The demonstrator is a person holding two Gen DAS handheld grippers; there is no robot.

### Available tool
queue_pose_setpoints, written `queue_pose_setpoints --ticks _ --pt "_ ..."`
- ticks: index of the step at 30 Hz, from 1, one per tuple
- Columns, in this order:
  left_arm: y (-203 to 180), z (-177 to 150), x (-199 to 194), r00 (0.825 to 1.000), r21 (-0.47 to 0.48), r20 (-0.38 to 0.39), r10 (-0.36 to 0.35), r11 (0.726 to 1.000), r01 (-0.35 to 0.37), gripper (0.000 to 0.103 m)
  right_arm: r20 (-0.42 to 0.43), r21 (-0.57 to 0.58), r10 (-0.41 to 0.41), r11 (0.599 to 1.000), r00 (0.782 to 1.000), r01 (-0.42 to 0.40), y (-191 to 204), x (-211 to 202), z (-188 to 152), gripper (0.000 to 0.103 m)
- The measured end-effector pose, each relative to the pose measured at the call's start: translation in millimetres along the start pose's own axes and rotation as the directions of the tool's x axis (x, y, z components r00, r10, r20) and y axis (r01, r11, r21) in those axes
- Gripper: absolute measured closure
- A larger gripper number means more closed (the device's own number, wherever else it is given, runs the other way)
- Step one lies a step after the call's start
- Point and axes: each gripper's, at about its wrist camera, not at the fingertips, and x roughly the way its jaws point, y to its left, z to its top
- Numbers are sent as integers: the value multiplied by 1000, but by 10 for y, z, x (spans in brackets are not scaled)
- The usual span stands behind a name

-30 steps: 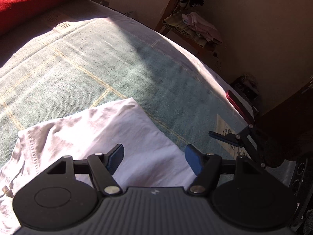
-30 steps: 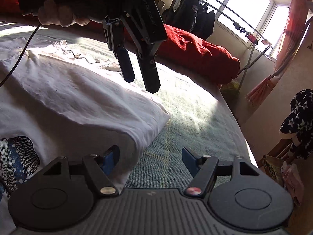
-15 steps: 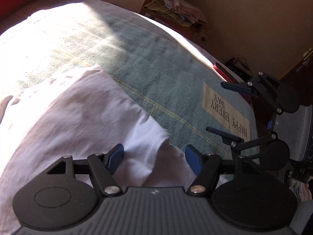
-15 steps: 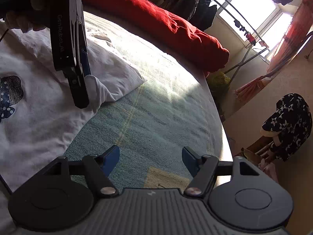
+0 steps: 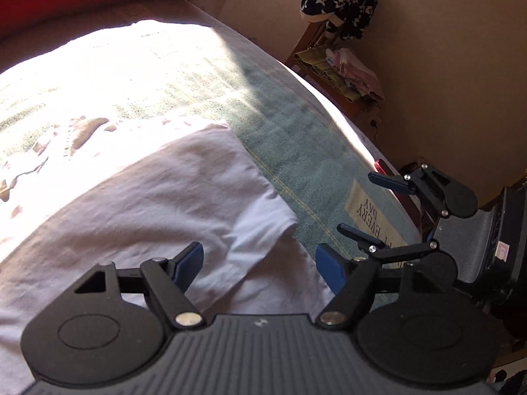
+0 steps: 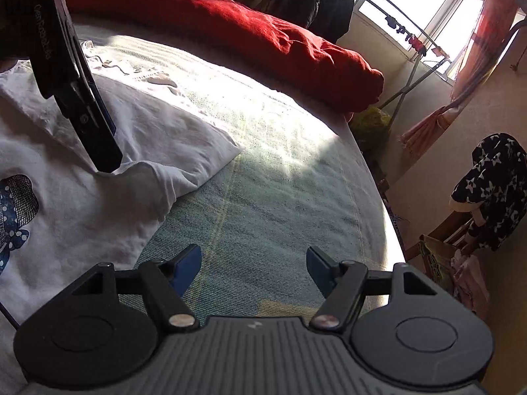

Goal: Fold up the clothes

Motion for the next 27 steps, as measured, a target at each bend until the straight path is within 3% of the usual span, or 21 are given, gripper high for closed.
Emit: queue_pose_setpoints --ticks 3,4,7,8,9,12,14,17,27 --pt "375 -262 -531 984 -171 78 159 975 -144 31 -13 14 5 1000 1000 -5 -7 20 39 29" --pt "528 -366 -686 970 -239 88 226 950 -199 39 -16 26 9 1000 1000 -8 -12 24 63 29" --pt "959 -696 -992 901 -419 62 429 831 -367 64 -22 67 22 998 1000 -21 -24 39 138 29" --pt "1099 -799 -1059 882 -466 49 470 791 -396 64 -23 82 27 996 999 -25 -27 45 163 29" --pt "1226 -882 -1110 877 -508 42 479 766 -395 64 -25 96 32 995 999 -30 -30 50 188 29" --pt "1418 -1063 -1201 866 -568 52 497 728 -384 64 -33 116 53 992 998 -49 6 66 257 29" --pt "1490 -1138 -1203 862 -585 54 504 716 -382 64 -38 128 68 990 997 -62 32 77 303 29" --pt "1638 -1193 -1149 875 -614 55 481 707 -350 64 -38 120 73 990 997 -68 86 70 353 29" --pt "1906 -1016 -1072 913 -640 151 380 741 -202 58 -22 109 94 990 995 -91 196 33 499 29"
